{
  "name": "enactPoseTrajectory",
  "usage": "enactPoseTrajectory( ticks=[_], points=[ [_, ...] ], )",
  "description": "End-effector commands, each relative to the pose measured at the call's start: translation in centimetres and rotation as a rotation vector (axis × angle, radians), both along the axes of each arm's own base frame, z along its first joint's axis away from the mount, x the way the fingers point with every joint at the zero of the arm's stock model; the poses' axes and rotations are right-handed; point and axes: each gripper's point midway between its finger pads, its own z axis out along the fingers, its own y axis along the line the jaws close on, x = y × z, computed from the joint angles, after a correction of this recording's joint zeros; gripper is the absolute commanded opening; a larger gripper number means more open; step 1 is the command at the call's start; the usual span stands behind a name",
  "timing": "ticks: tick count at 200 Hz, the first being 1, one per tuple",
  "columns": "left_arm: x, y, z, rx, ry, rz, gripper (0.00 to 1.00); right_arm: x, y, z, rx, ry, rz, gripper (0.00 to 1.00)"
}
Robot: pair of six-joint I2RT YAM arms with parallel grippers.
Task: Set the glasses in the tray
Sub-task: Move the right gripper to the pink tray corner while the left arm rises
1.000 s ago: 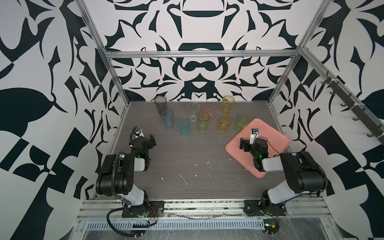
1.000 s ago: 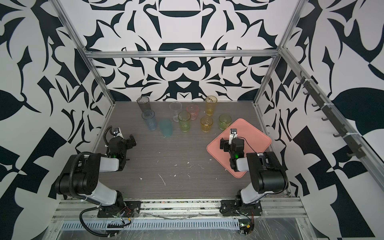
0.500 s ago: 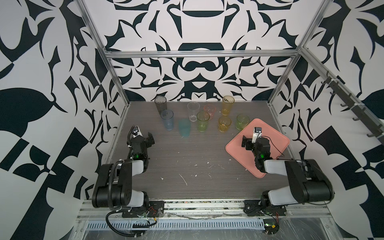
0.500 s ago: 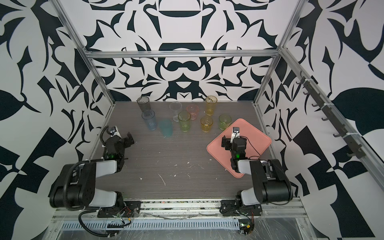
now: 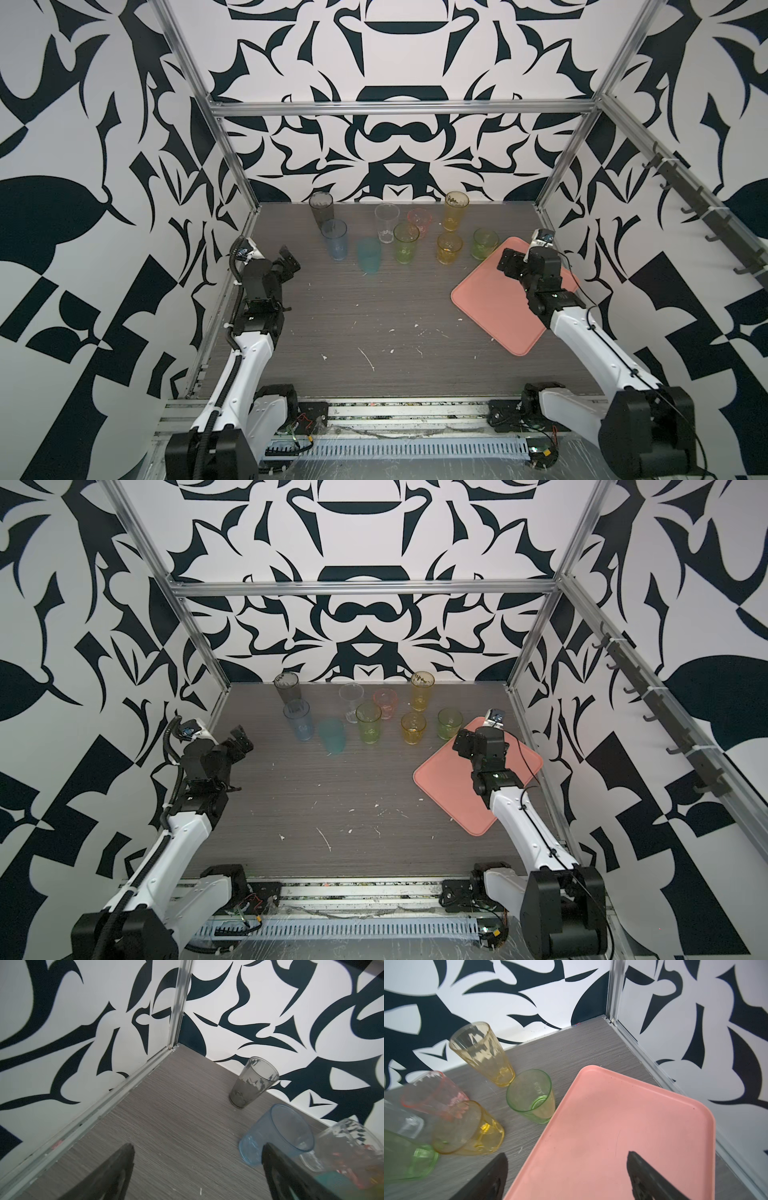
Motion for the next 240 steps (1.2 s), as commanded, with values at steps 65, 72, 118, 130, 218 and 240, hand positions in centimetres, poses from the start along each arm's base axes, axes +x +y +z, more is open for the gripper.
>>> enactPoseTrajectory(
  ticks=[65, 72, 118, 130, 218, 240],
  points=[
    [-4.0, -4.9, -3.3, -0.304, 0.369, -0.157, 0.99, -5.8, 7.3, -0.9, 0.293, 0.385, 0.318, 0.85],
    [-4.1, -5.7, -3.6, -0.333, 0.379, -0.191, 0.99, -6.2, 7.6, -1.0, 0.306, 0.399, 0.326, 0.85],
    [-5.0, -9.8, -4.6, -0.468, 0.445, -0.391, 0.99, -8.6, 9.3, -3.4, 0.228, 0.529, 0.367, 0.84],
    [-5.3, -11.0, -4.9, -0.504, 0.46, -0.455, 1.0, -9.0, 9.8, -4.5, 0.176, 0.565, 0.375, 0.84],
    [-6.9, -18.2, -6.5, -0.48, 0.524, -0.74, 0.99, -8.9, 12.3, -10.6, -0.005, 0.677, 0.373, 0.8],
    [-7.0, -19.7, -6.7, -0.478, 0.524, -0.78, 1.0, -8.8, 12.7, -11.9, 0.003, 0.696, 0.371, 0.76]
  ],
)
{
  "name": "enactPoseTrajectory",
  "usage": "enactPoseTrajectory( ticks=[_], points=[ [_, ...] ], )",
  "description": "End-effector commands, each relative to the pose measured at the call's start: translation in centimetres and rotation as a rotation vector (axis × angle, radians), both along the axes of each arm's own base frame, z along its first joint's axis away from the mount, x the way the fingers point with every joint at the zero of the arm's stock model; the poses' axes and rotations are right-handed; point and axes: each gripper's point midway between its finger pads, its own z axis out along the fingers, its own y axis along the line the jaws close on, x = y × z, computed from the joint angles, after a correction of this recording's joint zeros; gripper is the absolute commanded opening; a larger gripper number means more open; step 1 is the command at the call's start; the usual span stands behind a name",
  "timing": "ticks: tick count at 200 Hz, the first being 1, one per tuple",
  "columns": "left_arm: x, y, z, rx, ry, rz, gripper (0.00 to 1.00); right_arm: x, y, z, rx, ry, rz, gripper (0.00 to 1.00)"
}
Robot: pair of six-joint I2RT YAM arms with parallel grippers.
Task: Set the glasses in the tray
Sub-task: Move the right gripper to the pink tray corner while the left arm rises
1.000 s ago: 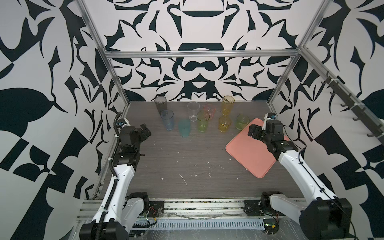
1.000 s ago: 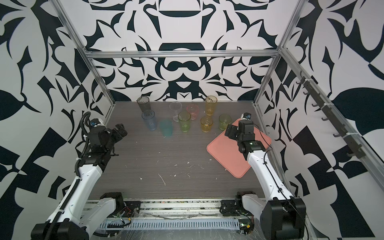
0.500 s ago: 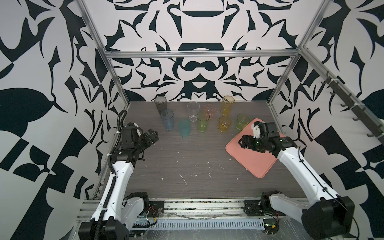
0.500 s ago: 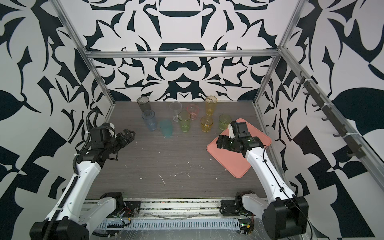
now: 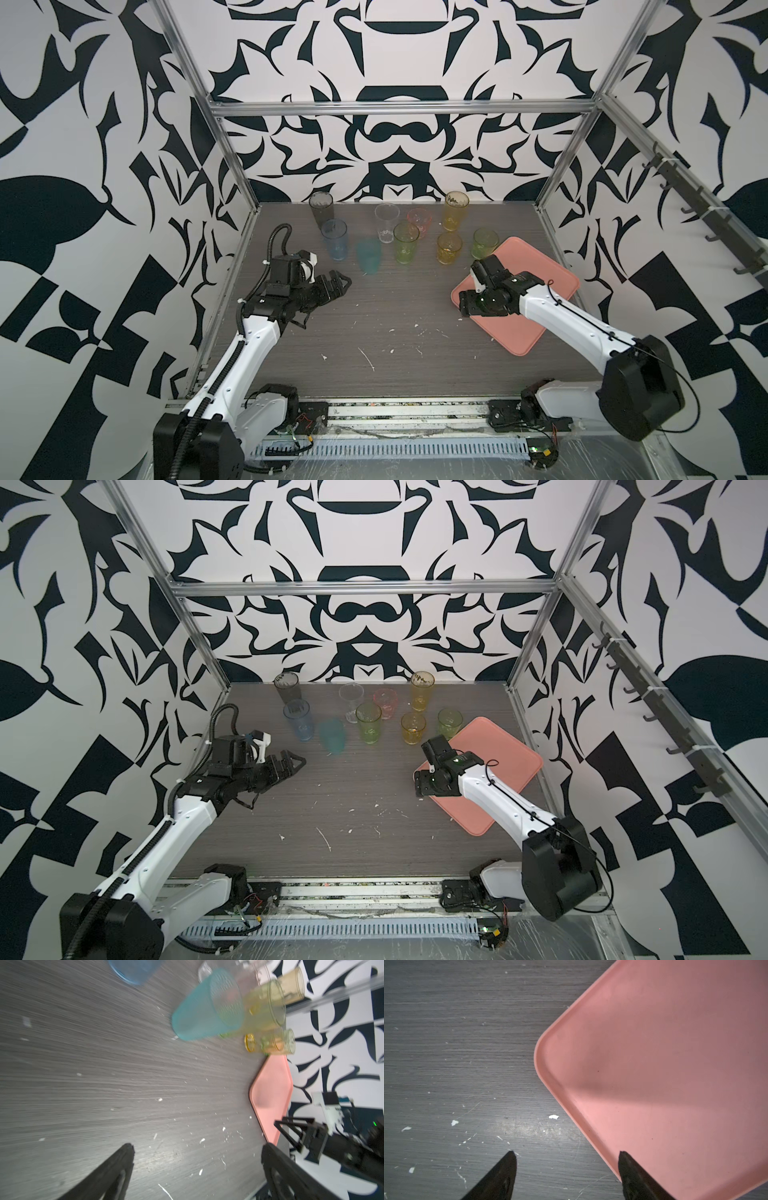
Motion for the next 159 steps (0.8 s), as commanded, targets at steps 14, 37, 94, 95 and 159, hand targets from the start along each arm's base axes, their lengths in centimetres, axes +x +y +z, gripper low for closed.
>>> enactPoseTrajectory(
  ticks=[14, 37, 94, 95, 159],
  points=[
    [-0.1, -2.3, -0.3, -0.04, -0.004, -0.062, 0.99, 0.9, 0.3, -1.3, -0.004, -0.019, -0.03, 0.73],
    [-0.2, -3.1, -0.9, -0.026, 0.009, -0.079, 0.99, 0.8, 0.2, -2.4, -0.018, 0.002, -0.03, 0.69],
    [-0.2, -4.4, -1.7, 0.001, 0.026, -0.102, 0.99, 0.6, 0.0, -4.8, -0.066, 0.057, -0.024, 0.64],
    [-0.2, -4.4, -1.8, 0.002, 0.027, -0.102, 1.0, 0.6, -0.1, -4.9, -0.067, 0.058, -0.024, 0.64],
    [-0.2, -4.8, -1.6, 0.006, 0.025, -0.115, 0.99, 0.5, -0.3, -5.6, -0.096, 0.08, -0.027, 0.54]
  ],
)
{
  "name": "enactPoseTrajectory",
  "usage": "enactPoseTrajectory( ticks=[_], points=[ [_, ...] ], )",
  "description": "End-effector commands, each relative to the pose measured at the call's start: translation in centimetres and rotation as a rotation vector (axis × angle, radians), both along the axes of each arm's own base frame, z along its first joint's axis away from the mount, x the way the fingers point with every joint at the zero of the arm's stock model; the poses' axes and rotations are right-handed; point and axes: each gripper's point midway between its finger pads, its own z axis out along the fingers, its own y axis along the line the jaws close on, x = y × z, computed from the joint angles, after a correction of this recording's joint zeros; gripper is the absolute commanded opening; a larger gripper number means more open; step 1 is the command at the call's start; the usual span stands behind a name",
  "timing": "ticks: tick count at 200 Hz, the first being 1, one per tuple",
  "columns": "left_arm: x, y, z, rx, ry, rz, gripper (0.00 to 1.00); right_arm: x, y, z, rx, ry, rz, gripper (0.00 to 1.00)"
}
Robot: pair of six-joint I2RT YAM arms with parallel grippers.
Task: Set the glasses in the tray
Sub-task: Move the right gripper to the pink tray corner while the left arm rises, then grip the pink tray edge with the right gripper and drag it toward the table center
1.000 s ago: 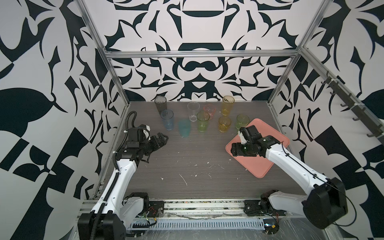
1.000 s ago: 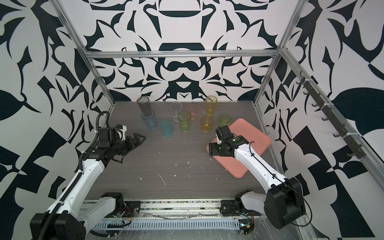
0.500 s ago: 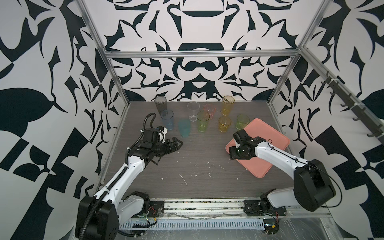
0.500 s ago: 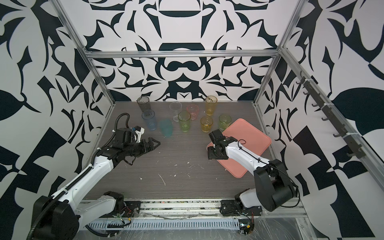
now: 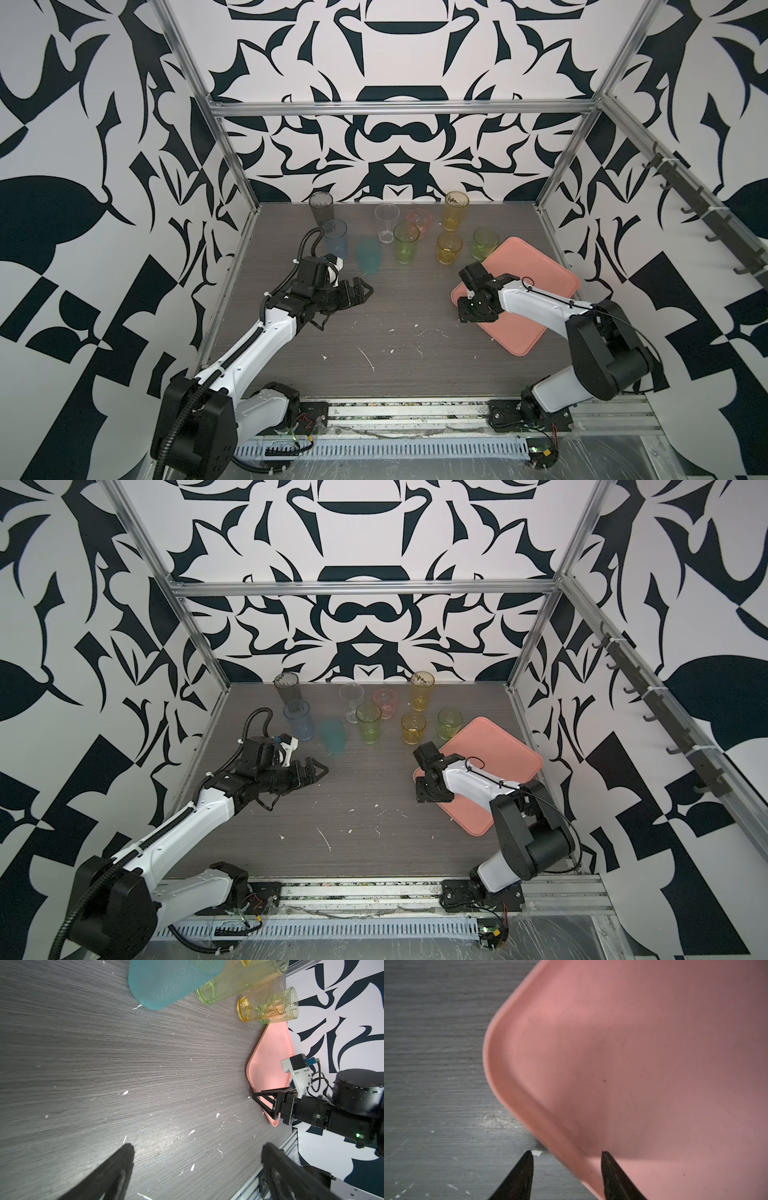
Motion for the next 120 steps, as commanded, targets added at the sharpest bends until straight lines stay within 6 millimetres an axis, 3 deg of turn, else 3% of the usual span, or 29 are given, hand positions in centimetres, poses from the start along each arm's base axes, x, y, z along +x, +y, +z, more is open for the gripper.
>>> enactPoseTrajectory(
  ticks=[1, 71, 120],
  points=[
    [0.4, -0.2, 0.5, -0.004, -0.009, 0.002, 0.99, 0.3, -0.3, 0.1, -0.025, -0.018, -0.004, 0.54],
    [0.7, -0.3, 1.2, -0.004, -0.018, 0.003, 0.99, 0.4, -0.7, -0.3, -0.06, -0.004, -0.008, 0.42],
    [0.4, 0.1, 1.0, 0.009, -0.015, 0.009, 0.99, 0.3, 0.0, -0.9, -0.028, 0.011, -0.003, 0.26]
  ],
)
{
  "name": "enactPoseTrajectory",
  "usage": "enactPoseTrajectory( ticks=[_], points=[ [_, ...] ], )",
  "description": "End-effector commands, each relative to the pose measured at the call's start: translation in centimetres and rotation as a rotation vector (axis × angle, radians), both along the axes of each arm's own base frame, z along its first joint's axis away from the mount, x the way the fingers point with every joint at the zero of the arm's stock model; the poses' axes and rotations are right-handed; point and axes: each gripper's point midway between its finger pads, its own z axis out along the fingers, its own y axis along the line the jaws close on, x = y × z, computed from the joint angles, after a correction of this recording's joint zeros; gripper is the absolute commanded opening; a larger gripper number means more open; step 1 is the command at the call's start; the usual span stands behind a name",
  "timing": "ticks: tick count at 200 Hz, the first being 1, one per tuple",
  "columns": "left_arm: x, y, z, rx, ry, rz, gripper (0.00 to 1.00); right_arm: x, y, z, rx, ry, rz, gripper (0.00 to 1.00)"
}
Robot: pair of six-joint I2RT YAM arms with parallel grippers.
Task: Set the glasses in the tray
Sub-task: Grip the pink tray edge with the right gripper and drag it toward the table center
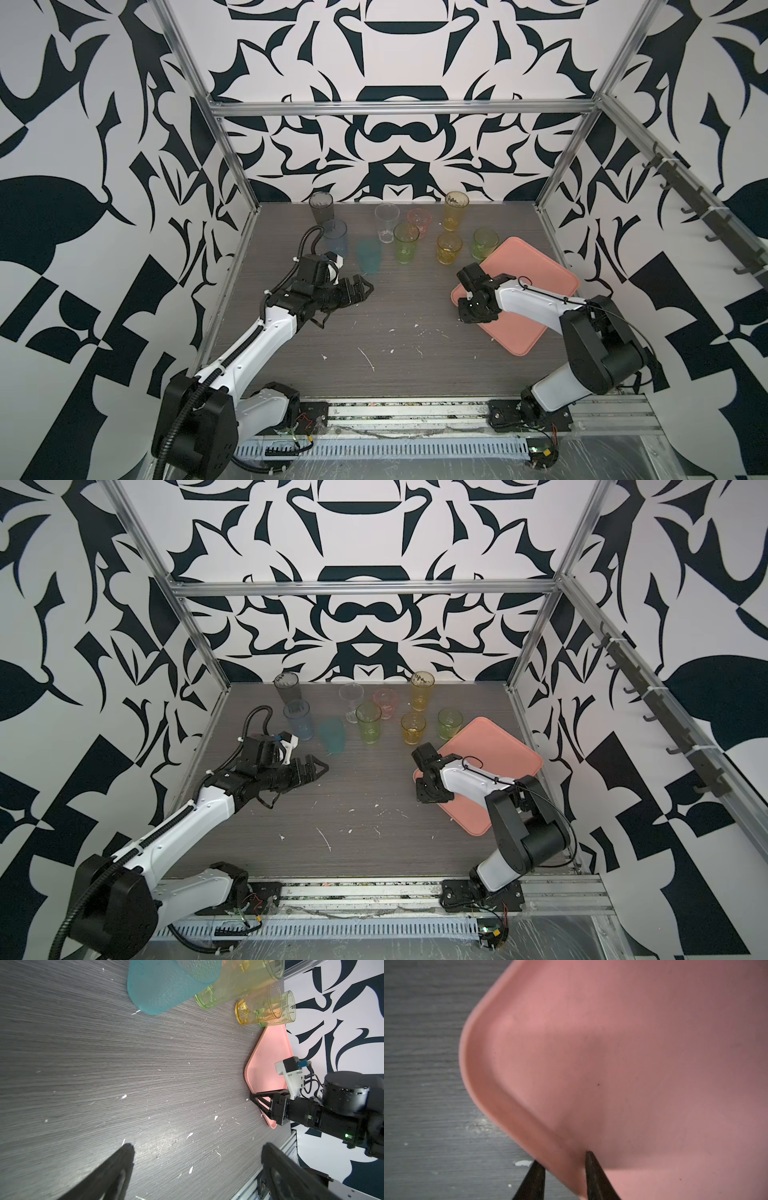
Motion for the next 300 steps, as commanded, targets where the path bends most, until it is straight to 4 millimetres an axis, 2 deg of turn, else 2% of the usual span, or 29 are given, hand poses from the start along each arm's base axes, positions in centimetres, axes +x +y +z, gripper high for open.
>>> enactPoseTrajectory(
  ticks=[1, 73, 131, 193, 265, 300],
  points=[
    [0.0, 0.1, 0.6, 0.01, -0.009, 0.005, 1.0, 0.2, 0.6, -0.1, 0.016, 0.001, 0.004, 0.26],
    [-0.2, 0.4, 0.4, 0.019, -0.007, 0.008, 1.0, 0.1, 2.2, -0.1, 0.057, -0.002, 0.005, 0.12],
    [-0.1, 0.3, 0.4, 0.014, -0.01, 0.008, 1.0, 0.4, 5.8, 0.0, 0.099, -0.005, 0.03, 0.06],
    [-0.7, 0.7, -0.6, 0.026, 0.006, 0.013, 1.0, 0.5, 10.1, -0.1, 0.188, -0.009, 0.036, 0.0],
    [-1.0, 0.8, -1.2, 0.032, 0.016, 0.017, 1.0, 1.3, 14.8, 0.5, 0.329, -0.04, -0.005, 0.0],
    [-1.2, 1.0, -1.6, 0.036, 0.025, 0.021, 0.99, 1.6, 16.0, 0.6, 0.318, -0.044, -0.013, 0.0]
  ],
)
